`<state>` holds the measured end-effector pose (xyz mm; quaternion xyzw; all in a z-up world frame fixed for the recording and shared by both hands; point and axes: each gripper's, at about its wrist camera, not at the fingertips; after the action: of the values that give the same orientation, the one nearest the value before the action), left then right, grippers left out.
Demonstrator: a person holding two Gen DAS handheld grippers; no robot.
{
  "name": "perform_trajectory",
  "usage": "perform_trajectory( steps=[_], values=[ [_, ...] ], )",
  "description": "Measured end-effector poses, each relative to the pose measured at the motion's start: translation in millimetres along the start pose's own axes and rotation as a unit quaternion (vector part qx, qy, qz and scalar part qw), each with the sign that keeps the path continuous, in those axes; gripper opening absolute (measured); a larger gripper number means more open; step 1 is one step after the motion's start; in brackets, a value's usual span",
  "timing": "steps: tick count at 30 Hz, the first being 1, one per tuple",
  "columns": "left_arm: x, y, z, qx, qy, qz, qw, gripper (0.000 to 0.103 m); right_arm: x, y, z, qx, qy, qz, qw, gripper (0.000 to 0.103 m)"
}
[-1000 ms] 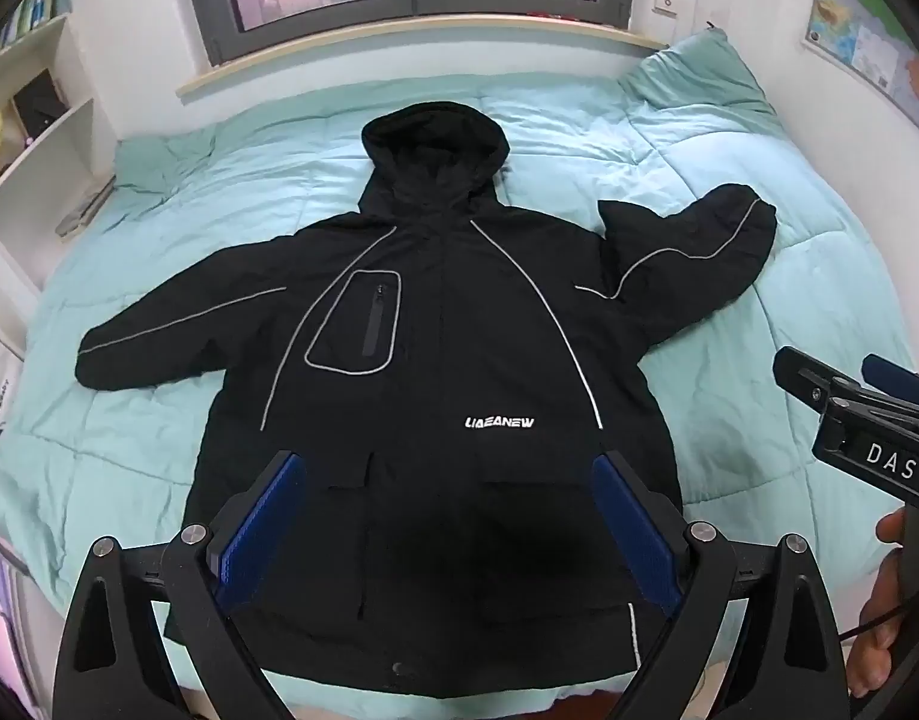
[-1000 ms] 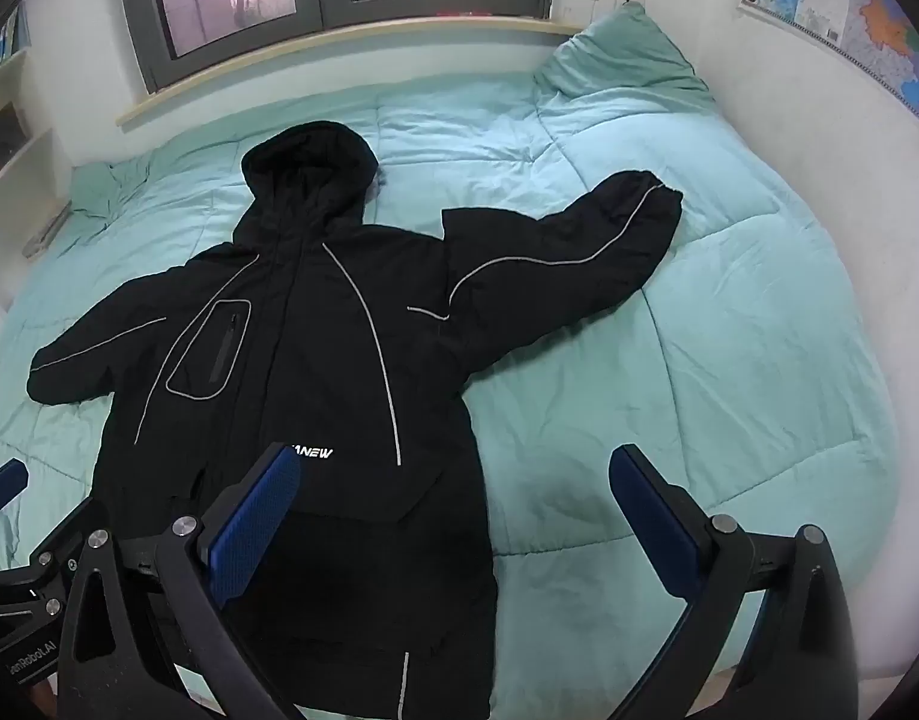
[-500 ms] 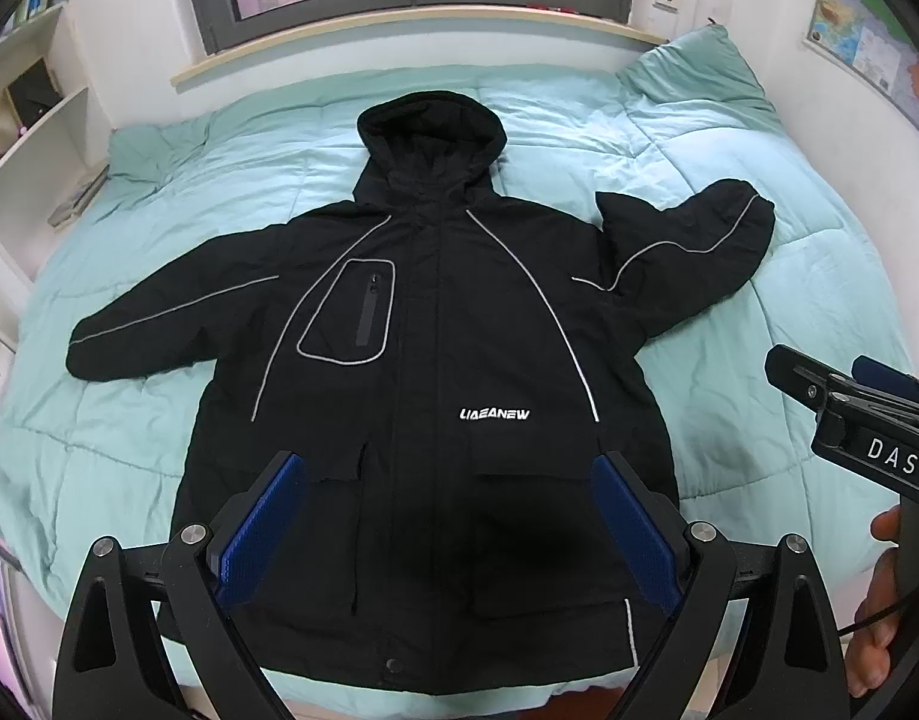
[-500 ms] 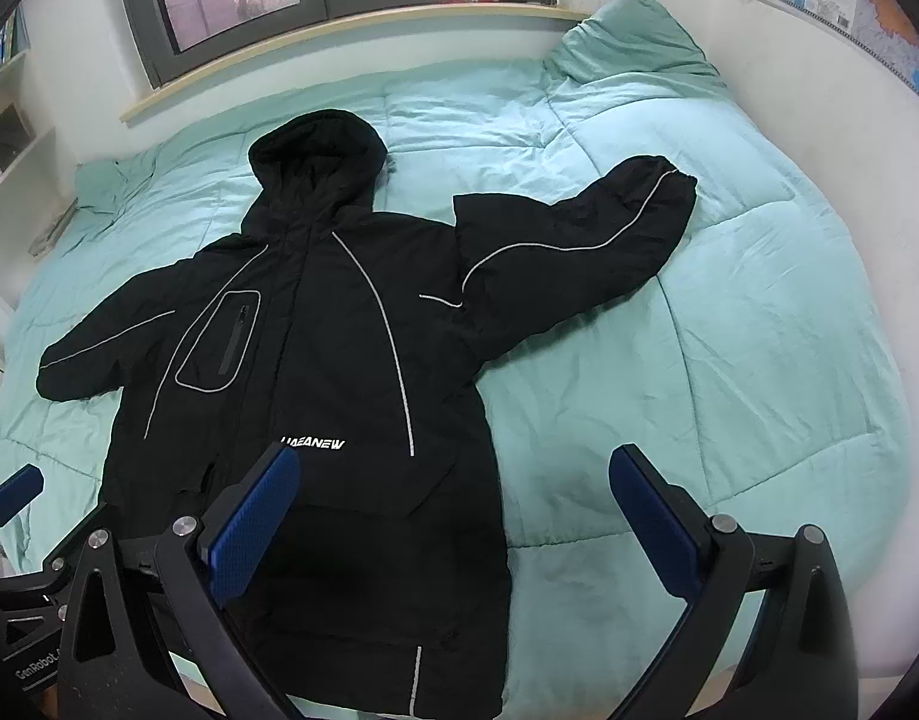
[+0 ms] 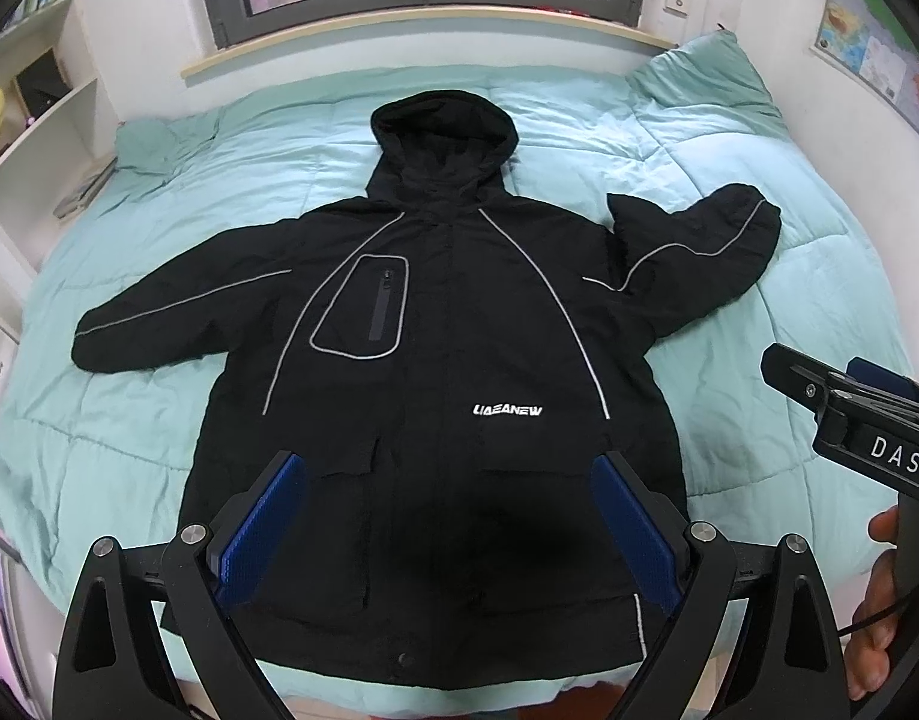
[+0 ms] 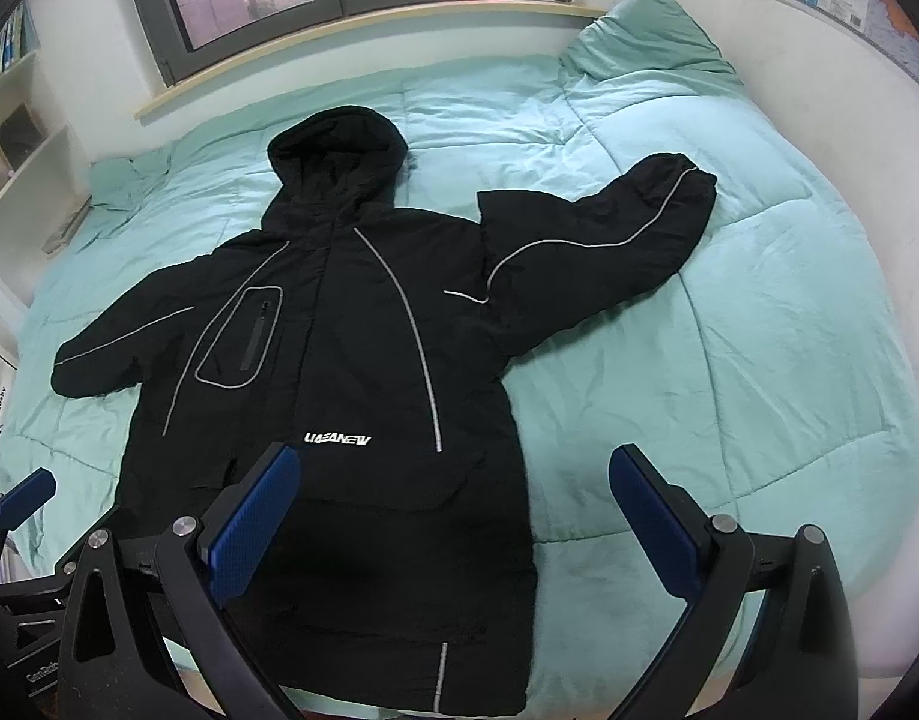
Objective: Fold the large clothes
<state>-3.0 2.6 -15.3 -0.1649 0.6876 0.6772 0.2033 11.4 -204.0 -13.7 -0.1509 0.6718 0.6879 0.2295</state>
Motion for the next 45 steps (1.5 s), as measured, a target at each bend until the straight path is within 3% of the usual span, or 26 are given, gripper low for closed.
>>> perform_trajectory(
  steps=[8, 17, 29, 36, 42, 45],
  values=[
    [0, 1, 26, 0.005, 0.015, 0.001, 0.9999, 0.096, -2, 2, 23, -0.001, 0.003, 0.001, 1.0, 0.103],
    [-14, 0, 75, 0.01, 0.019, -0.002, 0.9998, 0.096, -9, 3, 78, -0.01, 0.008, -0.004, 1.0, 0.103],
    [-47, -2, 175, 0.007, 0.028, -0.028, 0.9992, 0.096, -25, 2, 173, -0.014, 0.007, -0.025, 1.0, 0.103],
    [-59, -22, 233, 0.019, 0.04, -0.025, 0.9987, 0.096, -31, -7, 213, 0.018, 0.01, -0.033, 0.999, 0.103],
    [-61, -61, 292, 0.051, 0.095, 0.004, 0.9941, 0.096, -37, -14, 221, 0.045, -0.013, -0.024, 0.999, 0.103],
    [-63, -86, 337, 0.031, 0.135, 0.005, 0.9904, 0.096, -39, -20, 230, 0.065, -0.012, -0.016, 0.998, 0.103]
  ],
)
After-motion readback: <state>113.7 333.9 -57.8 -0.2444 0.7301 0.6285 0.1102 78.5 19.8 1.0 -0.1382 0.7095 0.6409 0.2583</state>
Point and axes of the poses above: each gripper's, at about its wrist camera, not at the fingertips, and y roughly against the way its jaws point, z to its left, x to its underside, and after that the axes turned 1 degree about y, right-handed
